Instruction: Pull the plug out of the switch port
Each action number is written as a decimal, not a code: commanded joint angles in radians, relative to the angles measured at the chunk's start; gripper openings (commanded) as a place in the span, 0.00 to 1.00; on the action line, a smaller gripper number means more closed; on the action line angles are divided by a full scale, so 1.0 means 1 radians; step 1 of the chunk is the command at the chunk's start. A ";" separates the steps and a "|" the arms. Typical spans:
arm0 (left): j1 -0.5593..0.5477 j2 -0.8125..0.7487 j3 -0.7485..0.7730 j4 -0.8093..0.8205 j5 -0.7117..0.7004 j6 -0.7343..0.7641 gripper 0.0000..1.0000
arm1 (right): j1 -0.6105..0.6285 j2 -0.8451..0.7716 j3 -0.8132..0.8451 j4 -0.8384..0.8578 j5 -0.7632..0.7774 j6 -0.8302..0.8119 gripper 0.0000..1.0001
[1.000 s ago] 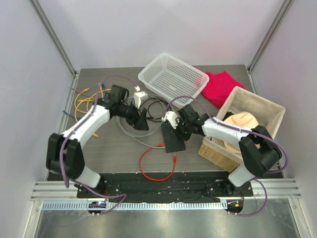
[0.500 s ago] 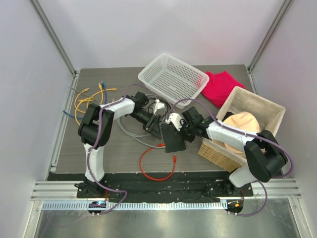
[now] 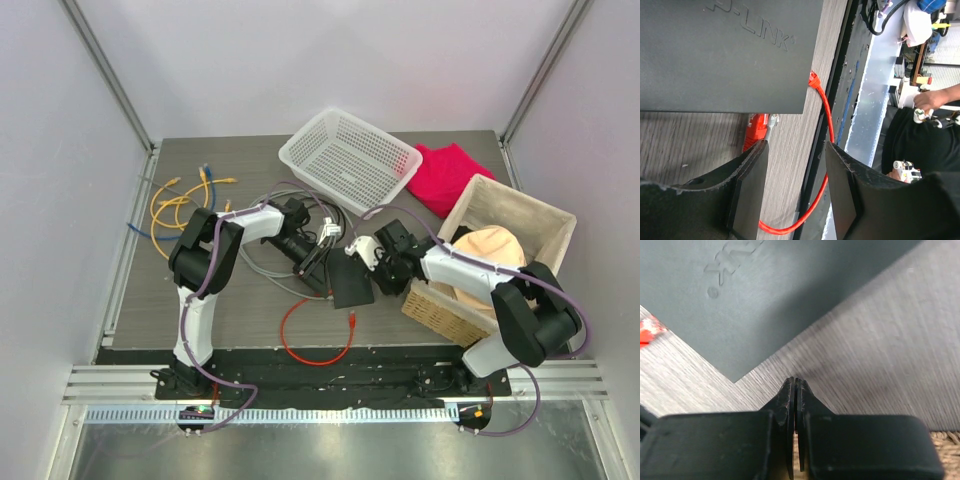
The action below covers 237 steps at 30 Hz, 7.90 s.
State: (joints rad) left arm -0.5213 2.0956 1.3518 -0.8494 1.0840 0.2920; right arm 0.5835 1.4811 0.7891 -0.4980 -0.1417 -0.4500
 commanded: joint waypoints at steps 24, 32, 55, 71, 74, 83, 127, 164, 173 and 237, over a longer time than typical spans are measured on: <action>0.037 0.043 0.009 0.191 -0.071 -0.106 0.54 | -0.004 0.168 0.182 -0.005 -0.168 0.209 0.01; 0.006 0.075 0.010 0.181 -0.064 -0.103 0.52 | 0.013 0.179 0.187 0.001 -0.148 0.194 0.01; -0.034 0.193 0.095 0.021 -0.047 0.052 0.34 | 0.016 0.131 0.125 0.015 -0.119 0.174 0.01; -0.020 0.264 0.213 -0.152 0.010 0.208 0.00 | 0.019 0.153 0.147 0.021 -0.118 0.172 0.01; -0.020 0.261 0.225 -0.165 0.004 0.208 0.00 | 0.019 0.150 0.142 0.021 -0.116 0.172 0.01; -0.022 0.294 0.359 -0.280 -0.047 0.257 0.00 | 0.024 0.150 0.139 0.024 -0.113 0.168 0.01; 0.037 -0.306 0.262 -0.121 -0.698 -0.135 0.65 | 0.029 0.101 0.111 0.032 -0.096 0.155 0.01; 0.019 -0.488 -0.439 -0.094 -1.209 0.372 0.00 | 0.029 0.058 0.102 0.029 -0.070 0.126 0.01; 0.412 -0.600 -0.291 0.042 -1.343 0.492 0.00 | 0.029 0.070 0.113 0.033 -0.072 0.123 0.01; -0.074 -0.052 0.000 0.070 -0.131 -0.056 0.59 | -0.005 -0.012 0.027 0.027 -0.056 0.097 0.01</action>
State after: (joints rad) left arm -0.5735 2.0163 1.2999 -0.7582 0.9211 0.2409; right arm 0.5812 1.4757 0.8394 -0.4259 -0.2192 -0.3397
